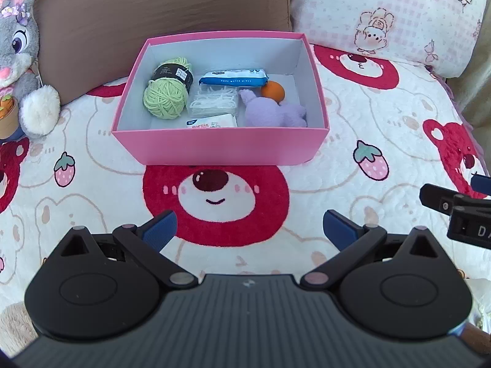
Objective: Organize objects
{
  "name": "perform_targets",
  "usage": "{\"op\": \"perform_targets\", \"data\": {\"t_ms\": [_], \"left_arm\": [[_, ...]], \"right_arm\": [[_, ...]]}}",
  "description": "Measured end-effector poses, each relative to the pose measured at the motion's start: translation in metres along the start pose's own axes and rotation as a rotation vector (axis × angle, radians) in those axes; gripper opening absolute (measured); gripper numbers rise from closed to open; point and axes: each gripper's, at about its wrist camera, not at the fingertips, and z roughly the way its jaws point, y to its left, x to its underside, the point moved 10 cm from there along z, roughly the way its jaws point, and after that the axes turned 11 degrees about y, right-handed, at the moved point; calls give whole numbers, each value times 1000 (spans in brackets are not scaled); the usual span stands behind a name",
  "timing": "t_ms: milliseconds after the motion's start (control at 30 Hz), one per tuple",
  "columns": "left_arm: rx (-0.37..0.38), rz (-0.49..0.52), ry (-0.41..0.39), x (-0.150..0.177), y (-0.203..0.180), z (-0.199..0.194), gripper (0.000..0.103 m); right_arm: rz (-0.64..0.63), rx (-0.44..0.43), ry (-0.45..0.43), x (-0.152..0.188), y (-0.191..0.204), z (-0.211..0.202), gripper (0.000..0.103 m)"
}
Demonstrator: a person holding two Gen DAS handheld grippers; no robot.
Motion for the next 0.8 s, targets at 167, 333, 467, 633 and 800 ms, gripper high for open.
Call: {"op": "perform_targets", "data": {"t_ms": [167, 333, 467, 633, 800], "left_arm": [[-20, -2, -4, 0, 2, 1, 103], [-24, -3, -4, 0, 2, 0, 103], [-32, -16, 1, 1, 5, 1, 103], [-56, -17, 9, 0, 8, 3, 103], [-61, -17, 11, 0, 9, 4, 103]], "right_arm": [[-9, 22, -1, 0, -2, 0, 96], [-10, 17, -1, 1, -1, -1, 96], [-13, 18, 0, 2, 0, -1, 96], [-13, 18, 1, 2, 1, -1, 96], [-12, 18, 4, 2, 0, -1, 96]]}}
